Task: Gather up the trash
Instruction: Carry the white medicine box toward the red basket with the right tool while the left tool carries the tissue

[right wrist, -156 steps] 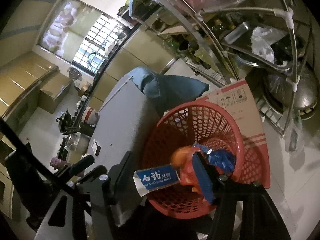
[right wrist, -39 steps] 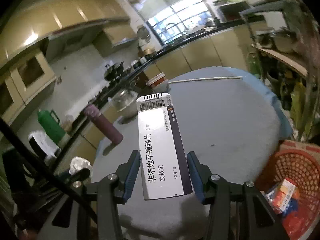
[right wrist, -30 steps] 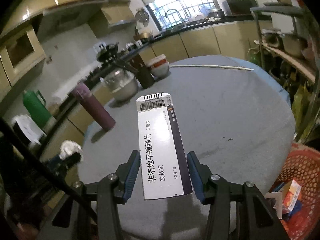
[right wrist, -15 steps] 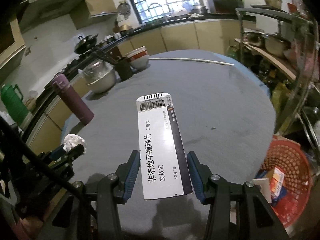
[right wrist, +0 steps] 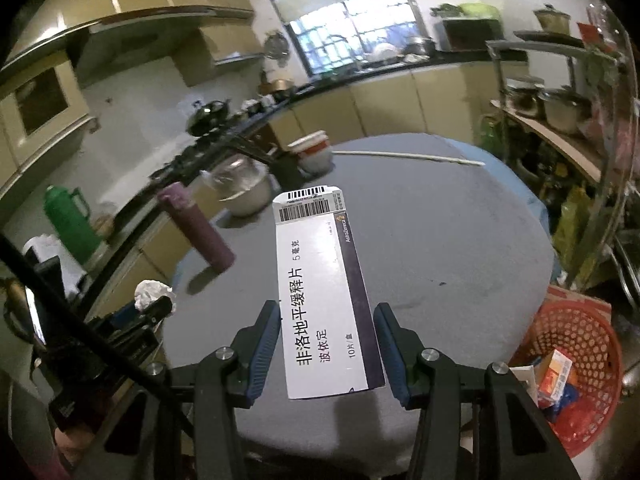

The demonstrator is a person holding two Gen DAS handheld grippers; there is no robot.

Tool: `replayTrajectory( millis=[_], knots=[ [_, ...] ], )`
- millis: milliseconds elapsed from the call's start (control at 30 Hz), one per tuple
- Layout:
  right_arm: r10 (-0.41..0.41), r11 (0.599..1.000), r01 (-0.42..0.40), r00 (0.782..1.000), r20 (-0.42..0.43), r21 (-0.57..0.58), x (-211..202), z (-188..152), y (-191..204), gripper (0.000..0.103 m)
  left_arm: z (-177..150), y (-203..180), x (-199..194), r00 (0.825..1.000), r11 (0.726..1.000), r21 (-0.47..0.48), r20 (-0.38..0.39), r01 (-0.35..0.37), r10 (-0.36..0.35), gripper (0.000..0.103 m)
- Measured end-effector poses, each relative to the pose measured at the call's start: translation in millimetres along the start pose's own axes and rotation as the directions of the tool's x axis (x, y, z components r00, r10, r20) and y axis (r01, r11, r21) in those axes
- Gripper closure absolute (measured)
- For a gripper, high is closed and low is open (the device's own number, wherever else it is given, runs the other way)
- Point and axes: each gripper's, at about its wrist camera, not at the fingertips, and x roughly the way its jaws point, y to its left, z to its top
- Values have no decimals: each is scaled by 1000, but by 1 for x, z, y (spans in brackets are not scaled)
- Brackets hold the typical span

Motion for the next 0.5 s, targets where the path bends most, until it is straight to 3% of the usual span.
replayTrajectory(
  millis=[500],
  knots=[
    [123, 992, -125, 979, 160, 2, -104, -28, -6, 52, -5, -36, -117, 985, 997, 69, 169, -39, 27, 62]
  ],
)
